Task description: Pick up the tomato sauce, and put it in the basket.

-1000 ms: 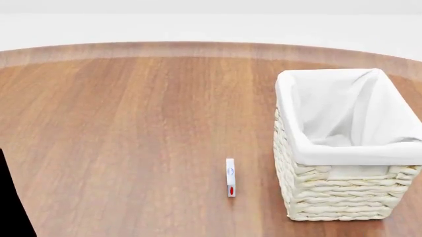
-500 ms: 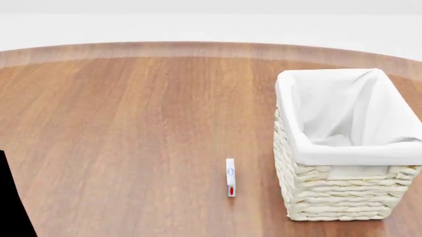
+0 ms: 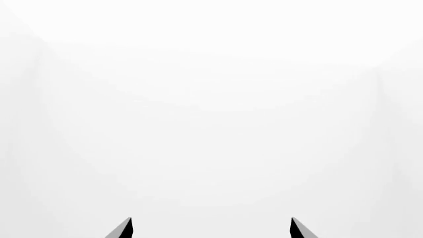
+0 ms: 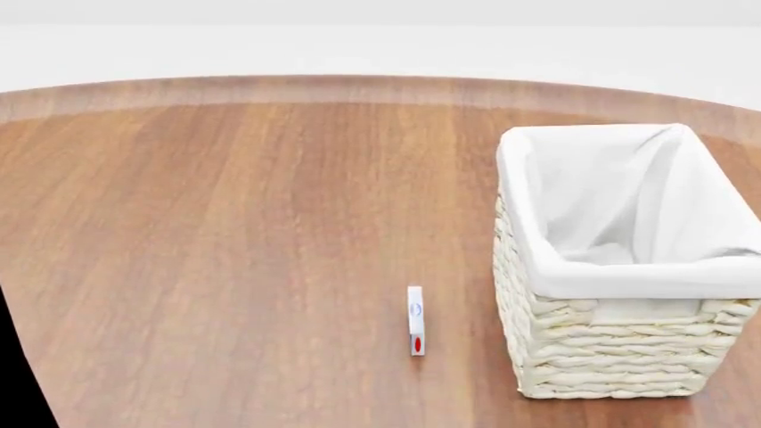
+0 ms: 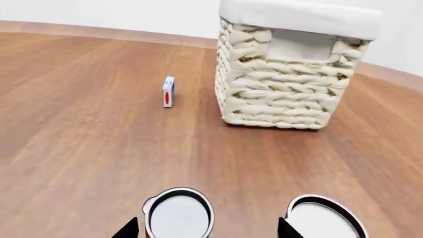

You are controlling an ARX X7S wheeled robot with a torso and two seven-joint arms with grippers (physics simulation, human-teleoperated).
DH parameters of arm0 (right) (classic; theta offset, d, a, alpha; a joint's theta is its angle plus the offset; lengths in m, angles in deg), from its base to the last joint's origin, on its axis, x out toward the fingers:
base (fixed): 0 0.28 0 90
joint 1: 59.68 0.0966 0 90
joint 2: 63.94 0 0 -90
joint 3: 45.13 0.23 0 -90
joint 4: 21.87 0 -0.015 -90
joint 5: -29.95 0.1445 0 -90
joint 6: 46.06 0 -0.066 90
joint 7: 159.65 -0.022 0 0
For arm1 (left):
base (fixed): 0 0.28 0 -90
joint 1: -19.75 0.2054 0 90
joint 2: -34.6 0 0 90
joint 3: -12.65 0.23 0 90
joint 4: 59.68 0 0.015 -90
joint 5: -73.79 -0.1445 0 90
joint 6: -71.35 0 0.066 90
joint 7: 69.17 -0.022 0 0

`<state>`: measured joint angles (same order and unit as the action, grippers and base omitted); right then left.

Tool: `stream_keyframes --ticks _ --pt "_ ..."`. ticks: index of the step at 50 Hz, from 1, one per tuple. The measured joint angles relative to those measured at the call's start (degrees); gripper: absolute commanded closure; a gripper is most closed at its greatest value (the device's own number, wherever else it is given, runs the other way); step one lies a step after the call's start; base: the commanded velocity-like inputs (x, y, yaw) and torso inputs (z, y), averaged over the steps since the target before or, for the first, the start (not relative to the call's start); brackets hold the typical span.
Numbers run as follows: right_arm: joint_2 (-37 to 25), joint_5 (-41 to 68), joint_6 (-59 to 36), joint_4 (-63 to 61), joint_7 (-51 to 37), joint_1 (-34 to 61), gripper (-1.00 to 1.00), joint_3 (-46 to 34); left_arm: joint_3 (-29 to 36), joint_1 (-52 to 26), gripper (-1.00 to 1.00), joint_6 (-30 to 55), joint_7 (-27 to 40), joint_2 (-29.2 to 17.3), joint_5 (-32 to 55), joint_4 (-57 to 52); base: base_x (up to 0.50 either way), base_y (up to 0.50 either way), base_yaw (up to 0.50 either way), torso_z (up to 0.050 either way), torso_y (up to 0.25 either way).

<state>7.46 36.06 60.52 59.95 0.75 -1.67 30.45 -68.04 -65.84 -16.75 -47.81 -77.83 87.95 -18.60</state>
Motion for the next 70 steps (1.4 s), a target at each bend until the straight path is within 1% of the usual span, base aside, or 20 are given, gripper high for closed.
stream_keyframes --ticks 42,70 --pt "1.0 2.2 0.0 6.8 1.0 4.6 -1.0 -1.8 0.1 -0.1 -1.0 -0.2 1.1 -0.7 -0.4 0.9 0.0 0.0 0.0 0.0 0.0" --pt "2.2 1.4 -1.9 12.2 2.7 11.4 -1.0 -4.6 -1.0 -0.1 -1.0 -0.8 1.8 -1.3 0.4 1.8 0.0 0.0 0.0 0.0 0.0"
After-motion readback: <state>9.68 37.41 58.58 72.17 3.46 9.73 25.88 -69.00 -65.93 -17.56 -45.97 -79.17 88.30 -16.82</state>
